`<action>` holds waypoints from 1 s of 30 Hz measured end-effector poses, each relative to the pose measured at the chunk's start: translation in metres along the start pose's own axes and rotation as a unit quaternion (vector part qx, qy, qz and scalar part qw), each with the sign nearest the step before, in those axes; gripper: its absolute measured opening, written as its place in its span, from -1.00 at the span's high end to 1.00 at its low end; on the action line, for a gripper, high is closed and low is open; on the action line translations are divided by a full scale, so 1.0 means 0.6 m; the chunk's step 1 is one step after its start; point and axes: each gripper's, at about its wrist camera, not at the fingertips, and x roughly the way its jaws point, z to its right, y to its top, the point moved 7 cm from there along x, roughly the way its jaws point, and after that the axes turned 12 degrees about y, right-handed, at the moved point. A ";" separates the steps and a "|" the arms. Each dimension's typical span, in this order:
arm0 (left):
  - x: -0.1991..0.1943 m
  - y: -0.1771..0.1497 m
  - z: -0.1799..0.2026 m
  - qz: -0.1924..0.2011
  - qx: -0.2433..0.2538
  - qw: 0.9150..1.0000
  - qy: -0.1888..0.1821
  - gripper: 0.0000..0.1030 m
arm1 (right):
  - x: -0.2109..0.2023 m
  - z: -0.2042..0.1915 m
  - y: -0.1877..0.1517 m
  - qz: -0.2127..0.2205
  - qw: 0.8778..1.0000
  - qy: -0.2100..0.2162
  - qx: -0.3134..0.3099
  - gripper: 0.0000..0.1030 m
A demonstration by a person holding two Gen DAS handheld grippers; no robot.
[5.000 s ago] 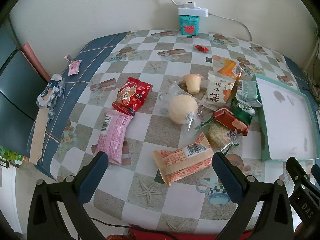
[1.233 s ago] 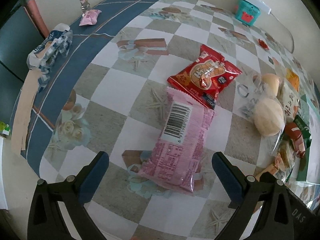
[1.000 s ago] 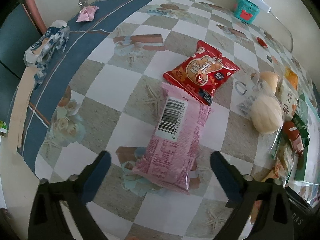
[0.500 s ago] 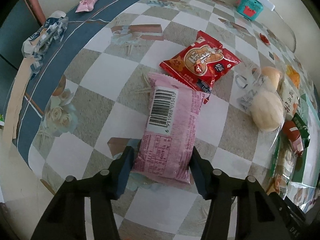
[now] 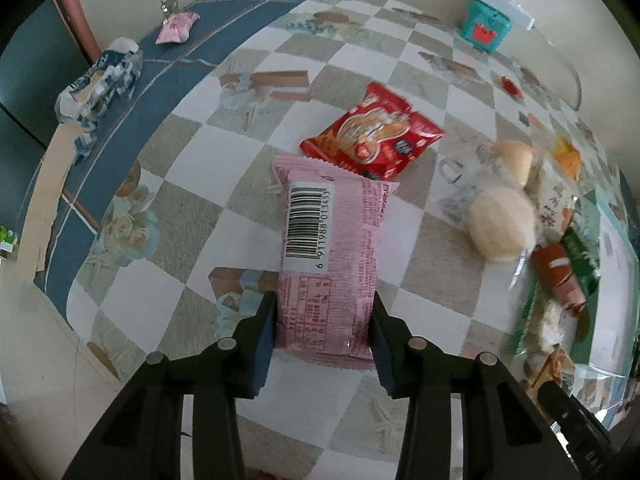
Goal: Organize snacks
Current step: 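Close the left tool on the pink pack while the right tool grasps the orange-striped pack, then carry both packs over the white tray and open both tools to drop them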
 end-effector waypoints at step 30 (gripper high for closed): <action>-0.191 0.036 0.321 0.051 0.137 0.989 -0.039 0.14 | -0.222 0.212 0.157 0.183 0.972 -0.092 0.114 0.13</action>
